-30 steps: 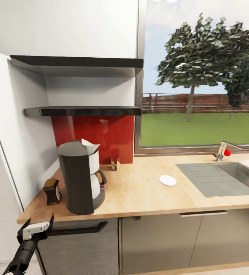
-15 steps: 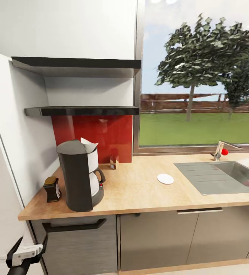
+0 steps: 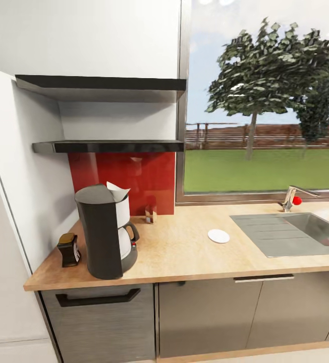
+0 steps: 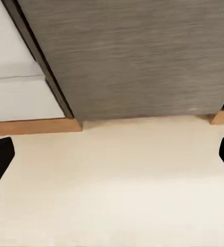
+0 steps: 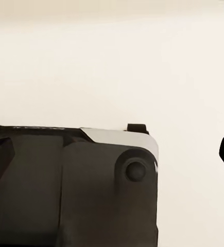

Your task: Set up a coffee station on the kitchen countertop: keep the coffee maker on the countertop, move the bottle of coffee from the kitchen shelf to the counter next to the coffee maker, place a paper coffee filter on top of the coffee maker, put the saucer next to the coffee maker with the coffee cup on the saucer, and place the electric kettle next to the coffee maker.

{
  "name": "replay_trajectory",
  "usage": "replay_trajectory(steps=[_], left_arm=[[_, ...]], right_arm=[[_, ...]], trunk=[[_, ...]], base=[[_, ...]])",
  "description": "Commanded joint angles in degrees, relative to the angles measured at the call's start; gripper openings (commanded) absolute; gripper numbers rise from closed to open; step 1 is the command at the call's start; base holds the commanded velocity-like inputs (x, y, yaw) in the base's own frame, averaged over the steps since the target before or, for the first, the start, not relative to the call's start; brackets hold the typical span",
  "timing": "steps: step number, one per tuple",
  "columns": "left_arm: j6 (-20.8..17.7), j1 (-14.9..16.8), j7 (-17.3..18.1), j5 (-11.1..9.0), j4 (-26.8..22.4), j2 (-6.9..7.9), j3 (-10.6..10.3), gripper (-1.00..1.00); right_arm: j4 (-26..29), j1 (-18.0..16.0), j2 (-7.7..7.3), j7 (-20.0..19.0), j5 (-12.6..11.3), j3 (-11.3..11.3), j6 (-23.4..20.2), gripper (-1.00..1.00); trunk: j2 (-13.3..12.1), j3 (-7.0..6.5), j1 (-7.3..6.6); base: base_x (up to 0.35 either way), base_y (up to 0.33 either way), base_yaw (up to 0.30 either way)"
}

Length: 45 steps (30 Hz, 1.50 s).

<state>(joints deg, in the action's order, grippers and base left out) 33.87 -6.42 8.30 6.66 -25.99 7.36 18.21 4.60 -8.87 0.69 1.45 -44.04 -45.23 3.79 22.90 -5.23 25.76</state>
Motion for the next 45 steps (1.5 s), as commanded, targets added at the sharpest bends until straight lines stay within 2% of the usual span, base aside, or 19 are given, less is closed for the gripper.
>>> replay_trajectory(steps=[1,4,8,9,10,11,14,16,19,22,23,25,34,45], left_arm=[[0.1,0.0,0.3,1.4,1.4,-0.02,0.5,1.00],[-0.4,0.1,0.1,5.3,6.9,0.31,0.6,1.00],[-3.0,0.1,-0.2,6.8,10.0,0.52,0.4,1.00],[-4.5,0.1,-0.3,7.1,11.1,0.56,0.3,1.00],[-10.5,0.1,-0.4,8.3,13.5,0.56,0.3,1.00],[-12.8,0.1,-0.5,8.7,13.9,0.54,0.3,1.00],[-18.1,0.1,-1.5,9.2,14.3,0.42,0.3,1.00],[-21.8,0.1,-3.8,9.4,14.5,0.29,0.3,1.00],[-25.0,0.1,-8.1,9.4,14.6,0.29,0.3,1.00],[-26.2,0.1,-11.6,9.4,14.6,0.17,0.3,1.00],[-26.7,0.1,-14.3,9.4,14.7,-0.01,0.3,1.00],[-26.9,0.1,-15.7,9.4,15.1,-0.08,0.3,1.00],[-26.9,0.1,-16.5,9.4,15.6,0.45,0.3,1.00],[-26.8,0.1,-16.8,9.4,15.6,-0.20,0.3,1.00]], right_arm=[[0.0,0.0,0.01,0.1,-0.5,-0.5,0.2,1.00],[0.5,0.0,0.02,0.1,-0.6,-0.4,0.2,1.00],[1.9,0.0,-0.03,0.2,-0.6,-0.3,0.2,1.00],[2.1,0.0,-0.05,0.2,-0.6,-0.3,0.2,1.00],[2.8,0.0,-0.01,0.2,-0.6,-0.3,0.2,1.00],[3.2,0.0,0.00,0.2,-0.6,-0.3,0.2,1.00],[4.0,0.0,0.01,0.2,-0.6,-0.4,0.2,1.00],[4.3,0.0,-0.04,0.2,-0.6,-0.4,0.2,1.00],[4.3,0.0,-0.07,0.2,-0.7,-0.4,0.2,1.00],[4.2,0.0,-0.17,0.3,-0.8,-0.3,0.2,1.00],[4.1,0.0,-0.22,0.3,-1.2,-0.3,0.2,1.00],[4.1,0.0,-0.24,0.3,-1.6,-0.3,0.1,1.00],[4.0,0.0,-0.25,0.4,-2.0,-0.4,0.2,1.00],[3.9,0.0,-0.30,0.4,-2.0,-0.4,0.2,1.00]], trunk=[[0.0,0.00,0.02],[0.0,0.00,0.02],[0.0,0.00,0.02],[0.0,0.00,0.02],[0.0,0.00,0.02],[0.0,0.00,0.02],[0.0,0.00,0.02],[0.0,0.00,0.02],[0.0,0.00,0.02],[0.0,0.00,0.02],[0.0,0.00,0.02],[0.0,0.00,0.02],[0.0,0.00,0.02],[0.0,0.00,0.02]], base=[[0.000,0.000,0.000],[0.000,0.000,0.000],[0.000,0.000,0.000],[0.000,0.000,0.000],[0.000,0.000,0.000],[0.000,0.000,0.000],[0.000,0.000,0.000],[0.000,0.000,0.000],[0.000,0.000,0.000],[0.000,0.000,0.000],[0.000,0.000,0.000],[0.000,0.000,0.000],[0.000,0.000,0.000],[0.000,-0.120,0.000]])
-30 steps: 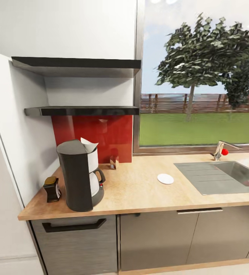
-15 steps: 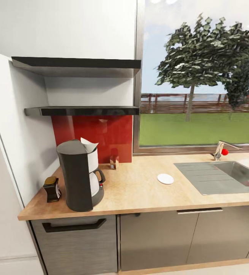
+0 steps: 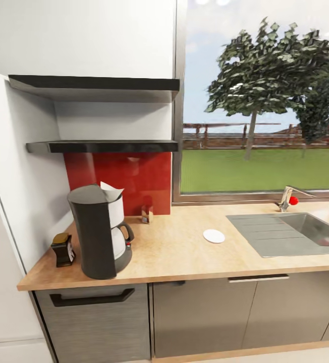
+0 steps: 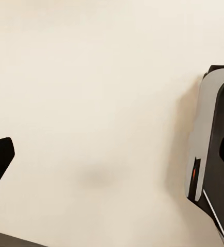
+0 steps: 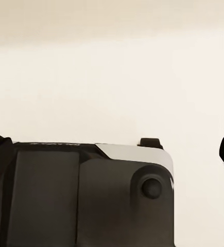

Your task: Set up a coffee station on the kitchen countertop: keep the coffee maker on the countertop, move the bottle of coffee from the kitchen shelf to the counter next to the coffee maker, place a paper coffee filter on top of the coffee maker, put the saucer next to the coffee maker with the coffee cup on the saucer, and place the electric kettle next to the coffee maker.

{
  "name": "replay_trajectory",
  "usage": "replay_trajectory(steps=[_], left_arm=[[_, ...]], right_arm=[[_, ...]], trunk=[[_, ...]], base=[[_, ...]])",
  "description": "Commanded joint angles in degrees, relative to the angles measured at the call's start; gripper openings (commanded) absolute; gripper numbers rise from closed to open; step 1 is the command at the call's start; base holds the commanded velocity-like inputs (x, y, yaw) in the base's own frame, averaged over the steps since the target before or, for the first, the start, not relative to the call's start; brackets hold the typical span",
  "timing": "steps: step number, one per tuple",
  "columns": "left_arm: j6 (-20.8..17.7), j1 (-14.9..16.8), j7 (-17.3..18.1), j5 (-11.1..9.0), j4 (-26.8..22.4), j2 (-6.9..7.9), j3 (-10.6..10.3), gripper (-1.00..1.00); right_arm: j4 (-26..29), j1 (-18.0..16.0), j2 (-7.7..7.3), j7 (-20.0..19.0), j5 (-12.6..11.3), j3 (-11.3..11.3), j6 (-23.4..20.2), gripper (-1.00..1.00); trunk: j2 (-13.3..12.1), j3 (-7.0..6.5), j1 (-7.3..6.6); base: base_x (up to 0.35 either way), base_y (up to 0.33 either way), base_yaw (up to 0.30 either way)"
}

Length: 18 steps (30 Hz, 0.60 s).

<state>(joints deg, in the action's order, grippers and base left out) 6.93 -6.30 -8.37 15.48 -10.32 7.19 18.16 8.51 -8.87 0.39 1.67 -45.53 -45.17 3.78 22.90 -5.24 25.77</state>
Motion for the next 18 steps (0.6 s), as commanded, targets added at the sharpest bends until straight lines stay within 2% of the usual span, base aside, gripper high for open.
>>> replay_trajectory(steps=[1,18], left_arm=[[0.2,0.0,-0.2,0.6,0.0,-0.04,0.4,1.00],[0.8,0.0,-0.2,0.7,-0.1,-0.18,0.7,1.00]], right_arm=[[0.0,0.0,-0.01,0.2,-0.5,-0.5,0.2,1.00],[-0.2,0.0,-0.12,0.2,-0.5,-0.4,0.2,1.00]], trunk=[[0.0,0.00,0.02],[0.0,0.04,0.02]], base=[[0.000,-0.259,0.000],[0.000,-0.271,0.000]])
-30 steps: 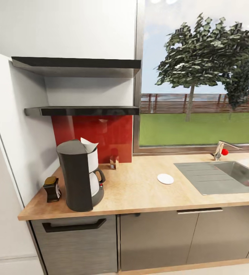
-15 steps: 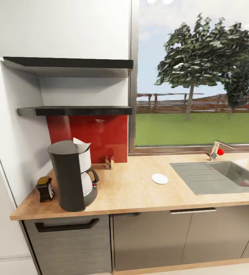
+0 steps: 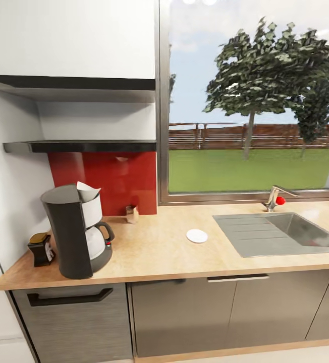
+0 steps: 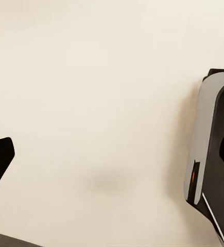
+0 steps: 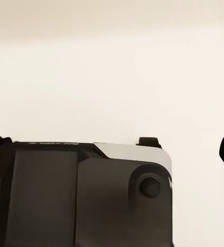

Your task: Set up a coffee station on the kitchen countertop: keep the coffee maker on the countertop, move the bottle of coffee from the kitchen shelf to the counter next to the coffee maker, place a paper coffee filter on top of the coffee maker, put the saucer next to the coffee maker with the coffee cup on the saucer, and place the electric kettle next to the coffee maker.

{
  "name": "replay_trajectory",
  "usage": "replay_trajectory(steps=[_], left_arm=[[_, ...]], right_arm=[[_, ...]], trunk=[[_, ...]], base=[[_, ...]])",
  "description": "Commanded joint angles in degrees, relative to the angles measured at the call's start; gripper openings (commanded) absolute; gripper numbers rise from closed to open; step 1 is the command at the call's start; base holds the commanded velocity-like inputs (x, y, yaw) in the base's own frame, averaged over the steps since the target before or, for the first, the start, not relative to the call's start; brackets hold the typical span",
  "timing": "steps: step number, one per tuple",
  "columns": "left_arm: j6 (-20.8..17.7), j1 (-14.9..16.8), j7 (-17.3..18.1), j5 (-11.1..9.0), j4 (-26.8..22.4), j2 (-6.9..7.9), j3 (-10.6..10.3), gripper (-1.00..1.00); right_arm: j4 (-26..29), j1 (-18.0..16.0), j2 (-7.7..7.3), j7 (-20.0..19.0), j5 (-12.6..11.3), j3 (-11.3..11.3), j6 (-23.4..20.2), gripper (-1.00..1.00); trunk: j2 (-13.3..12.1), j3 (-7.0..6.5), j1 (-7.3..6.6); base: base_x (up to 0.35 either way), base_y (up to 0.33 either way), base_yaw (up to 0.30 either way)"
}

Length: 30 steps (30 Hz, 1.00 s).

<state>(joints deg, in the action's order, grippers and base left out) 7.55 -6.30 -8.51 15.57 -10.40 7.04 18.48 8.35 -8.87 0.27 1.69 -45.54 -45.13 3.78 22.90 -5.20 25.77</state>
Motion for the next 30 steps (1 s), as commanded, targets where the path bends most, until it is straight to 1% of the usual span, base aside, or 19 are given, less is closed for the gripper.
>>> replay_trajectory(steps=[1,21,25,30], left_arm=[[0.1,0.0,-0.1,0.6,-0.1,-0.04,0.4,1.00],[0.3,0.0,-0.2,0.6,-0.1,-0.01,0.5,1.00],[0.3,0.0,-0.2,0.6,-0.1,-0.01,0.5,1.00],[0.4,0.0,-0.2,0.3,-0.1,-0.01,0.7,1.00]], right_arm=[[0.0,0.0,0.00,0.2,-0.5,-0.5,0.2,1.00],[0.0,0.0,0.00,0.2,-0.5,-0.5,0.2,1.00],[0.0,0.0,0.05,0.2,-0.5,-0.5,0.2,1.00],[0.0,0.0,0.08,0.2,-0.5,-0.5,0.2,1.00]], trunk=[[0.0,0.05,0.02],[0.0,1.73,0.02],[0.0,2.08,0.02],[0.0,2.53,0.02]], base=[[0.000,-0.273,0.000],[-0.003,-0.273,0.000],[-0.113,-0.259,0.000],[-0.216,-0.206,0.021]])
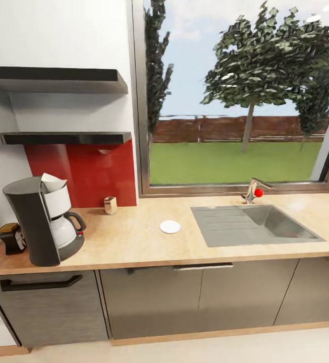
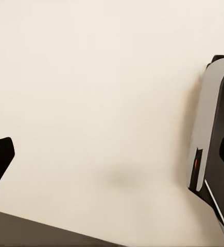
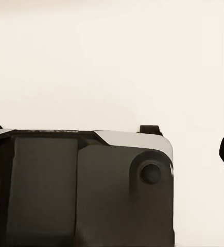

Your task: Set up a coffee station on the kitchen countertop: keep the coffee maker on the countertop, move the bottle of coffee from the kitchen shelf to the counter next to the coffee maker, place a paper coffee filter on top of the coffee maker, put the saucer next to the coffee maker with the coffee cup on the saucer, and place the electric kettle next to the coffee maker.

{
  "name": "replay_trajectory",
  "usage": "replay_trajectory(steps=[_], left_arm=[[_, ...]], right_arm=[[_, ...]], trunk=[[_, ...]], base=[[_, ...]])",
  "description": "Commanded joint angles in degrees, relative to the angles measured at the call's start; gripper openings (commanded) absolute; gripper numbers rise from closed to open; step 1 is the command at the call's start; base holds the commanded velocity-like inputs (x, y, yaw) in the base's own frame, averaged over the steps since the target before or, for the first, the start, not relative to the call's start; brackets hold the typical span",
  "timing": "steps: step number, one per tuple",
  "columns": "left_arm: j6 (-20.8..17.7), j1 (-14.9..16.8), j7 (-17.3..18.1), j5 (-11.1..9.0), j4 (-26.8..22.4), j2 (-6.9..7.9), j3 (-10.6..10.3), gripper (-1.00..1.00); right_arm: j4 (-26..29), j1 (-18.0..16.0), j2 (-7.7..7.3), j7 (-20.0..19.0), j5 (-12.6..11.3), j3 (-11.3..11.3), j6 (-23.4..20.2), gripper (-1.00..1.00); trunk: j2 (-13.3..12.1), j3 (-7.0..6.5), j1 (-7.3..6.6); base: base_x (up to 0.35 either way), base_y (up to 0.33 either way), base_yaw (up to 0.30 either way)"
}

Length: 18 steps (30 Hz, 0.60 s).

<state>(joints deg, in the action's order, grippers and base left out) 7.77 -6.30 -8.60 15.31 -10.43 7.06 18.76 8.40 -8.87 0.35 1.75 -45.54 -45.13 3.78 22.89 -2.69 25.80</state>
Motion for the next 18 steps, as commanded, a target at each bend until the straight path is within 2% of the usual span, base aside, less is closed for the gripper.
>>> replay_trajectory(steps=[1,7,18], left_arm=[[0.1,0.0,-0.1,0.6,-0.1,-0.03,0.4,1.00],[0.1,0.0,-0.1,0.5,-0.1,-0.03,0.4,1.00],[0.1,0.0,-0.1,0.4,-0.7,-0.10,0.4,1.00]], right_arm=[[0.0,0.0,0.00,0.2,-0.5,-0.5,0.2,1.00],[0.0,0.0,0.00,0.2,-0.5,-0.5,0.2,1.00],[-0.1,0.0,-0.07,0.2,-0.2,-0.6,0.2,1.00]], trunk=[[0.0,0.10,-0.01],[0.0,0.63,-0.01],[0.0,1.30,-0.01]], base=[[-0.250,-0.182,0.064],[-0.151,-0.079,0.092],[0.013,-0.009,0.075]])
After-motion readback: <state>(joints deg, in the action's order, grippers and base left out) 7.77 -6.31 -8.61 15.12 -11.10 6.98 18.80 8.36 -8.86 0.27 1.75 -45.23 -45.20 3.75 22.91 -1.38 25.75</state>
